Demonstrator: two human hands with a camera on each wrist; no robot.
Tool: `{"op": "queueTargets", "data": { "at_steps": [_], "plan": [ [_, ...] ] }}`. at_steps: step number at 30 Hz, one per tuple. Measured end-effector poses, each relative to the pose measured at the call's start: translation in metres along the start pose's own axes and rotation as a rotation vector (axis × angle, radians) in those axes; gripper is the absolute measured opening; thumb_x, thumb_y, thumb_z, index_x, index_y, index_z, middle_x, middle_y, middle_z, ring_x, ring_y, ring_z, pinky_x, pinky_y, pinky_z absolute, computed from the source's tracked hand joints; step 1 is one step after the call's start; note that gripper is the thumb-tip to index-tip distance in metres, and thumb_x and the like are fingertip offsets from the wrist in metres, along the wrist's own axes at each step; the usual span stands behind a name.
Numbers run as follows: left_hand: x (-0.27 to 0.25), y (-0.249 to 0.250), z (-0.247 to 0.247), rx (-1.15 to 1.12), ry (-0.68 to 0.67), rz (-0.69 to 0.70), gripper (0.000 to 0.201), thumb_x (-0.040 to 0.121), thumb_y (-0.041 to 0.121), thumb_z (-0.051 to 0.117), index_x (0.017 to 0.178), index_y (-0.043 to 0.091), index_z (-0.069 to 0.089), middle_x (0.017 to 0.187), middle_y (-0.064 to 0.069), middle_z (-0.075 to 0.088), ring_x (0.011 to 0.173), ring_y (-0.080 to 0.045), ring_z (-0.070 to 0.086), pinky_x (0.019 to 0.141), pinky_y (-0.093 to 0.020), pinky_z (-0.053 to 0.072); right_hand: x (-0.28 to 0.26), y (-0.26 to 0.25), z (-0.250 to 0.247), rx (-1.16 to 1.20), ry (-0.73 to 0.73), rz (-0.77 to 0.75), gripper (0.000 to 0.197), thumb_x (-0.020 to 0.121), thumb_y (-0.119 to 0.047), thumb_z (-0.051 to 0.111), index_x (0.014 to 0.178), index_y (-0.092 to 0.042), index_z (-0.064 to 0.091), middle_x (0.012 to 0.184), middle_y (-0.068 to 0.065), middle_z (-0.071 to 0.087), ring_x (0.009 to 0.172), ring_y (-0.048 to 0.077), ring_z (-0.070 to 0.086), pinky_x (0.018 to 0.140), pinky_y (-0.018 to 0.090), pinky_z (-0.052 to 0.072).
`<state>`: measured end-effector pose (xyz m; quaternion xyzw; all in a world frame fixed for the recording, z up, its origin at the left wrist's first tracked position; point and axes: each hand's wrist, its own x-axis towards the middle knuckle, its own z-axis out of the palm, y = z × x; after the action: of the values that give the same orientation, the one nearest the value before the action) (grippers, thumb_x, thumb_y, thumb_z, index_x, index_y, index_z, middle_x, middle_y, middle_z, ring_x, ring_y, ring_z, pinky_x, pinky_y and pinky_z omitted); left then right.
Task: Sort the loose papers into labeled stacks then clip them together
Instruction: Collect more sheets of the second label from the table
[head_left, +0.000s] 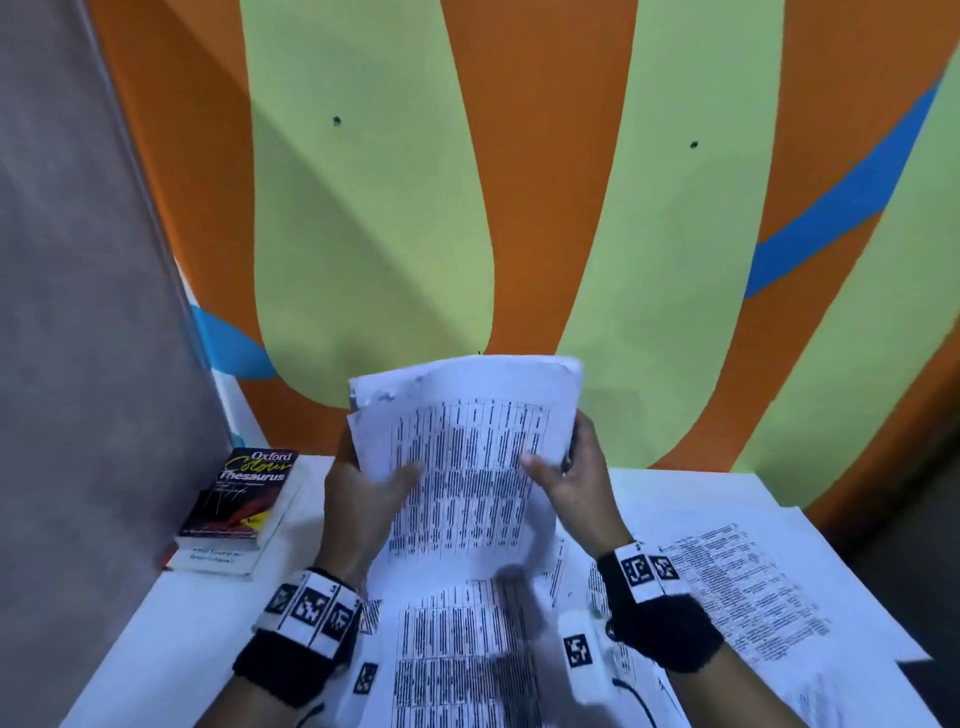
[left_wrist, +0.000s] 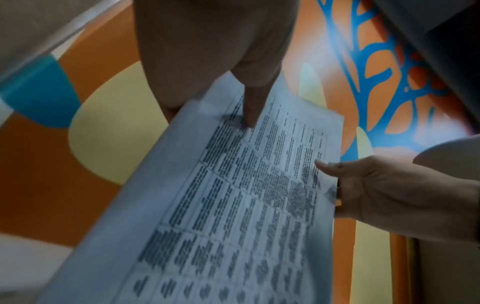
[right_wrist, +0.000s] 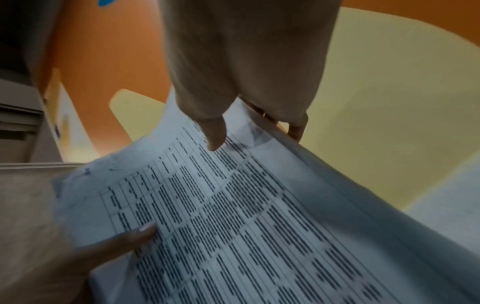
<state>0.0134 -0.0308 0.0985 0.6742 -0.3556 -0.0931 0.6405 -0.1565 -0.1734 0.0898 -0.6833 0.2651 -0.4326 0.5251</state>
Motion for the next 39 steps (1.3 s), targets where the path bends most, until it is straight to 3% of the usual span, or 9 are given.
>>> {"op": "queueTargets", "data": {
  "at_steps": [5, 8, 11, 17, 23, 27, 30, 33, 39],
  "plan": [
    [0.0, -0.004, 0.012, -0.006, 0.07, -0.052, 0.027, 0.08, 0.016, 0.073, 0.089, -0.007, 0.062, 0.069, -0.009, 0.064, 0.063, -0.02, 0.061, 0.051, -0.024, 0.048, -0.004, 0.004, 0.007, -0.099, 0.036, -0.037, 0.031, 0.093, -0.004, 0.057, 0.118, -0.021, 0.05, 0.107, -0.007, 0.064, 0.093, -0.012, 0.061, 0.08, 0.015, 0.05],
    [0.006, 0.013, 0.011, -0.053, 0.114, 0.021, 0.034, 0.076, 0.01, 0.077, 0.082, -0.017, 0.057, 0.053, -0.003, 0.055, 0.043, -0.005, 0.048, 0.046, -0.003, 0.033, 0.003, -0.016, 0.009, -0.095, 0.034, -0.127, 0.032, 0.092, -0.013, 0.061, 0.11, -0.036, 0.047, 0.101, -0.011, 0.064, 0.09, 0.007, 0.064, 0.08, 0.025, 0.053],
    [0.007, 0.011, 0.009, -0.119, 0.105, 0.02, 0.047, 0.071, 0.01, 0.081, 0.088, -0.024, 0.053, 0.066, -0.022, 0.057, 0.048, -0.022, 0.043, 0.047, -0.003, 0.036, 0.004, -0.018, 0.006, -0.011, 0.037, -0.118, 0.041, 0.088, -0.01, 0.066, 0.121, -0.019, 0.043, 0.109, -0.007, 0.061, 0.095, -0.002, 0.063, 0.077, 0.017, 0.054],
    [-0.004, -0.012, 0.016, -0.157, -0.007, -0.159, 0.033, 0.068, 0.01, 0.082, 0.099, 0.005, 0.069, 0.09, 0.007, 0.07, 0.081, -0.006, 0.069, 0.077, -0.027, 0.057, -0.019, 0.009, 0.004, -0.152, 0.099, -0.051, 0.034, 0.095, 0.003, 0.048, 0.113, -0.024, 0.038, 0.097, 0.006, 0.063, 0.081, -0.01, 0.06, 0.077, 0.012, 0.048],
    [0.0, 0.012, 0.018, -0.115, 0.03, -0.038, 0.03, 0.068, 0.008, 0.082, 0.064, 0.014, 0.053, 0.065, 0.008, 0.06, 0.05, 0.012, 0.056, 0.047, -0.004, 0.04, -0.009, -0.015, 0.004, -0.087, 0.111, -0.142, 0.033, 0.093, -0.002, 0.056, 0.116, -0.021, 0.041, 0.105, -0.003, 0.059, 0.089, 0.001, 0.059, 0.076, 0.01, 0.048],
    [-0.015, -0.009, 0.023, -0.017, -0.052, -0.144, 0.023, 0.075, 0.021, 0.076, 0.065, 0.012, 0.058, 0.051, 0.011, 0.065, 0.062, -0.018, 0.064, 0.048, -0.012, 0.046, -0.019, 0.021, 0.002, -0.396, 0.039, 0.028, 0.066, 0.086, -0.014, 0.066, 0.139, -0.014, 0.027, 0.129, 0.008, 0.049, 0.117, 0.017, 0.051, 0.1, 0.027, 0.047],
    [-0.015, -0.016, 0.024, 0.078, 0.149, -0.077, 0.034, 0.083, 0.016, 0.072, 0.087, -0.016, 0.063, 0.088, -0.025, 0.071, 0.086, -0.04, 0.065, 0.07, -0.044, 0.053, -0.041, 0.051, -0.003, -0.821, -0.081, 0.404, 0.082, 0.083, -0.046, 0.065, 0.144, -0.01, 0.023, 0.135, 0.017, 0.038, 0.125, 0.031, 0.042, 0.1, 0.045, 0.044],
    [-0.005, -0.024, 0.016, 0.078, 0.284, 0.023, 0.037, 0.084, 0.018, 0.07, 0.11, -0.008, 0.063, 0.104, -0.012, 0.068, 0.095, -0.032, 0.066, 0.074, -0.025, 0.044, -0.072, 0.071, 0.006, -1.008, -0.296, 0.646, 0.104, 0.071, -0.07, 0.062, 0.144, -0.01, 0.02, 0.139, 0.022, 0.032, 0.128, 0.04, 0.038, 0.099, 0.05, 0.044],
    [0.013, -0.03, 0.002, 0.028, 0.407, 0.028, 0.037, 0.082, 0.03, 0.071, 0.088, -0.006, 0.067, 0.083, -0.01, 0.065, 0.074, -0.023, 0.062, 0.068, -0.03, 0.046, -0.087, 0.083, 0.028, -1.166, -0.378, 0.731, 0.125, 0.065, -0.06, 0.077, 0.15, -0.014, -0.002, 0.143, 0.024, 0.024, 0.13, 0.041, 0.033, 0.097, 0.05, 0.045]
  ]
}}
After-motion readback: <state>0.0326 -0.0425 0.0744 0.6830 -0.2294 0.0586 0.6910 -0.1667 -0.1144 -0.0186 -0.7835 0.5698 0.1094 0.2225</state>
